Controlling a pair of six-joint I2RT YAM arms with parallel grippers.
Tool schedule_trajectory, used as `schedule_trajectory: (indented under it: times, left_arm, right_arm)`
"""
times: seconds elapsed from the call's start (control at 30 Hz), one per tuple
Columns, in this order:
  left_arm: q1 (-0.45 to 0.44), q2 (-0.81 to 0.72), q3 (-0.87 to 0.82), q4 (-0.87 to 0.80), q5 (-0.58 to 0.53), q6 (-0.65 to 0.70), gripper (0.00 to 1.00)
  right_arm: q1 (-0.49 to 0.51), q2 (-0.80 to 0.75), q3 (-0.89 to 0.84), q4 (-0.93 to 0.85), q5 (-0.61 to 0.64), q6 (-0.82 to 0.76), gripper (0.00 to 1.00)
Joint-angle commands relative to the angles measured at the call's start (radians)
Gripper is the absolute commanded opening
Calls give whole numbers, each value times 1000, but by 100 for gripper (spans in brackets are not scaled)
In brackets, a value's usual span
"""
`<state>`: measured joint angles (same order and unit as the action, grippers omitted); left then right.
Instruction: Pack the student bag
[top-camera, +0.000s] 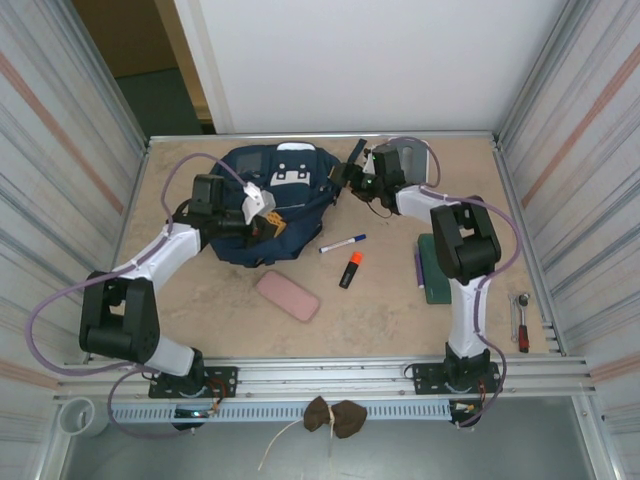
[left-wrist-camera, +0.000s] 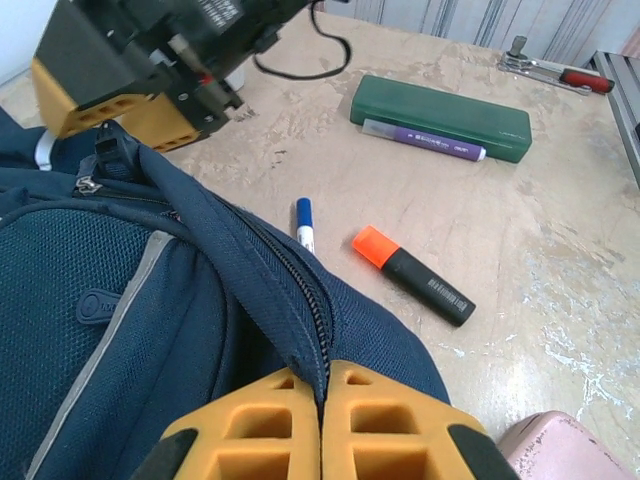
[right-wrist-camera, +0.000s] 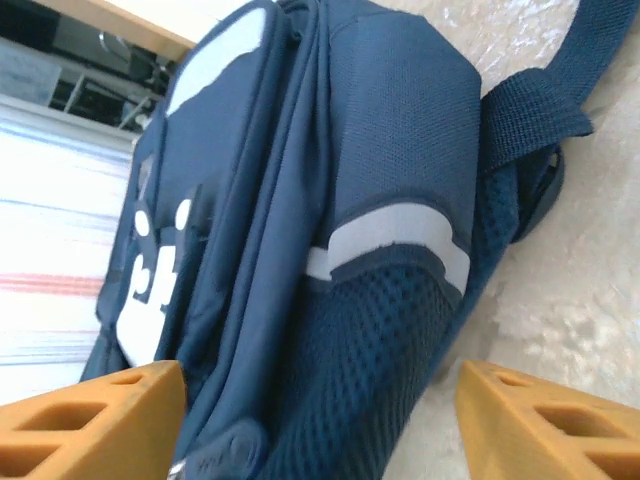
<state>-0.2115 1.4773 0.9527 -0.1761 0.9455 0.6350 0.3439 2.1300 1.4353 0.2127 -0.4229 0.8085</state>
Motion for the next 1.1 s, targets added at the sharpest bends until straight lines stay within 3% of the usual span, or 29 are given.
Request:
schedule_trajectory:
  times: [0.0, 0.13, 0.27, 0.47, 0.67, 0.77, 0.9, 0.97, 1.07]
  left_arm:
    - [-11, 14, 41, 7, 15, 26, 0]
    - [-11, 31, 59, -28, -82, 19, 2]
    - [2, 50, 86, -58, -262, -32, 2]
    - [61, 81, 116, -107, -629, -197, 15]
    - [119, 29, 80, -74, -826, -423, 38]
    - [119, -41, 54, -52, -853, -560, 47]
    - [103, -125, -14, 28, -751, -744, 53]
    - [52, -144, -45, 86, -761, -795, 56]
    - [-79, -115, -21, 102, -889, -812, 61]
  right_arm:
    - [-3, 77, 79, -52, -1, 50, 55]
    - [-12, 70, 61, -52, 15, 30, 15]
    - [-7, 7, -18, -31, 32, 9, 8]
    - [55, -74, -147, 10, 84, 17, 8]
    - [172, -119, -228, 24, 127, 6, 22]
    - [205, -181, -251, -36, 156, -79, 36]
    - [221, -291, -272, -99, 215, -242, 40]
    - [229, -311, -258, -121, 245, -311, 41]
    - [212, -280, -217, -115, 235, -350, 41]
